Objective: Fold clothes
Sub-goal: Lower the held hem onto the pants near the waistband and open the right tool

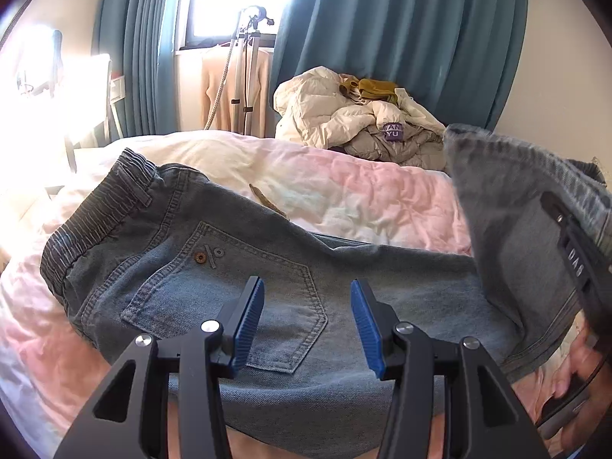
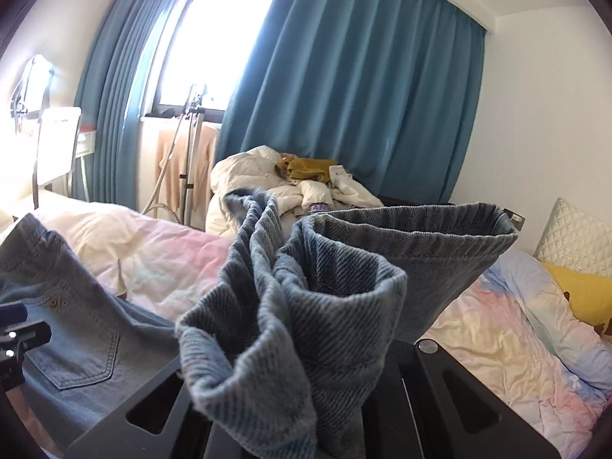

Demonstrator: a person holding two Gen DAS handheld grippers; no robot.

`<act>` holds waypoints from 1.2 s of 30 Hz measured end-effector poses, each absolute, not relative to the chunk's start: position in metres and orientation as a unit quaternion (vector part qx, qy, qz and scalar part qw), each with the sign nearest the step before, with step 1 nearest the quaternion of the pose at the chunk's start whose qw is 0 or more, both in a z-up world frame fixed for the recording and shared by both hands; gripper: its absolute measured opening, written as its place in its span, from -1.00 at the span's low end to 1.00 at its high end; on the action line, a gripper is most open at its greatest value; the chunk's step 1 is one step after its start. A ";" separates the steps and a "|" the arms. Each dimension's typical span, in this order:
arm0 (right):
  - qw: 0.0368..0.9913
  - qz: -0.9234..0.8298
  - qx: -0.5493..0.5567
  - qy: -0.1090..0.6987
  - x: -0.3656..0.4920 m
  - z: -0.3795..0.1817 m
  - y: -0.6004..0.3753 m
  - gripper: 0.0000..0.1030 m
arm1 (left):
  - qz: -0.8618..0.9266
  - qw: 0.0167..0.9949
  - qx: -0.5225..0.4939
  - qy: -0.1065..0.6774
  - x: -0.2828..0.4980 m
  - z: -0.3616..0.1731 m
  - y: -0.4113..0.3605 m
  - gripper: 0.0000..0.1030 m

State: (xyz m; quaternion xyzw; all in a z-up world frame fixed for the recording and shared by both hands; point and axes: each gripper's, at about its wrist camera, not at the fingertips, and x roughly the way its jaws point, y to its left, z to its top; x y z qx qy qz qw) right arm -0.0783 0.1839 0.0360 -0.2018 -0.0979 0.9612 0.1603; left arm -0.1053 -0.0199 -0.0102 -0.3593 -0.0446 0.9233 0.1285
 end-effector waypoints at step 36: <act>-0.143 0.891 -0.415 0.116 -0.009 -0.034 0.229 0.04 | 0.902 0.205 -0.374 -0.065 -0.109 -0.032 0.006 -0.06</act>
